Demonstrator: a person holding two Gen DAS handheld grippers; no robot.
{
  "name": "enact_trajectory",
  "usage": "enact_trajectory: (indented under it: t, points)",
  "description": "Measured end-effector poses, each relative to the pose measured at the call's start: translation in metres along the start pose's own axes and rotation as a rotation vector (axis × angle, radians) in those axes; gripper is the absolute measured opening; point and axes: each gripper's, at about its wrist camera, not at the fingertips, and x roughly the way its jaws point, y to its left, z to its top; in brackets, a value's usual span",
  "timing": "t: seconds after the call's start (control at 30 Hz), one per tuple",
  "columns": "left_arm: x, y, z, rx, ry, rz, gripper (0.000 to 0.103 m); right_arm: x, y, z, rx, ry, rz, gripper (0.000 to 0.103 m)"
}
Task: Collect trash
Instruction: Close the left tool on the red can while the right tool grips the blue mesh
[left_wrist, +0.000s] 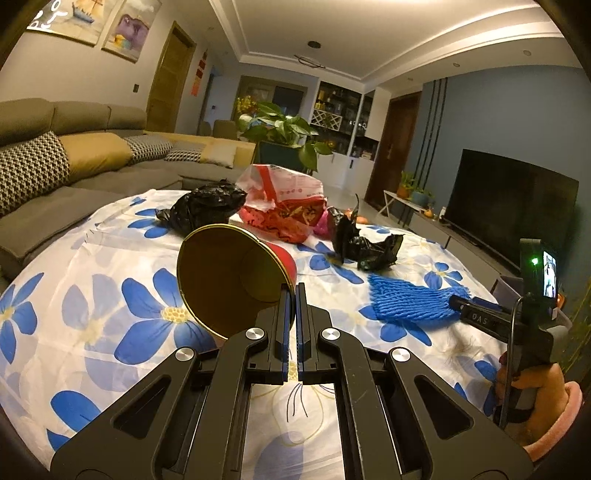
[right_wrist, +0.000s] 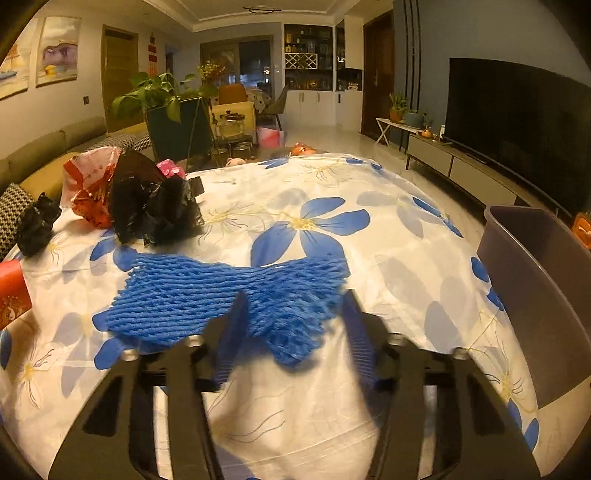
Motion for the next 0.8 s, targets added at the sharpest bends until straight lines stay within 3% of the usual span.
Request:
enact_trajectory:
  t: [0.07, 0.17, 0.8]
  points:
    - [-0.001, 0.001, 0.000, -0.003, -0.002, 0.002, 0.002, 0.000, 0.003, 0.000, -0.017, 0.005, 0.009, 0.020]
    - [-0.002, 0.003, 0.001, -0.007, -0.005, 0.009, 0.002, -0.003, 0.005, -0.001, -0.027, -0.006, 0.021, 0.011]
    - [-0.014, -0.013, 0.004, -0.005, -0.017, -0.008, 0.002, -0.094, -0.011, 0.000, -0.020, -0.217, 0.049, 0.008]
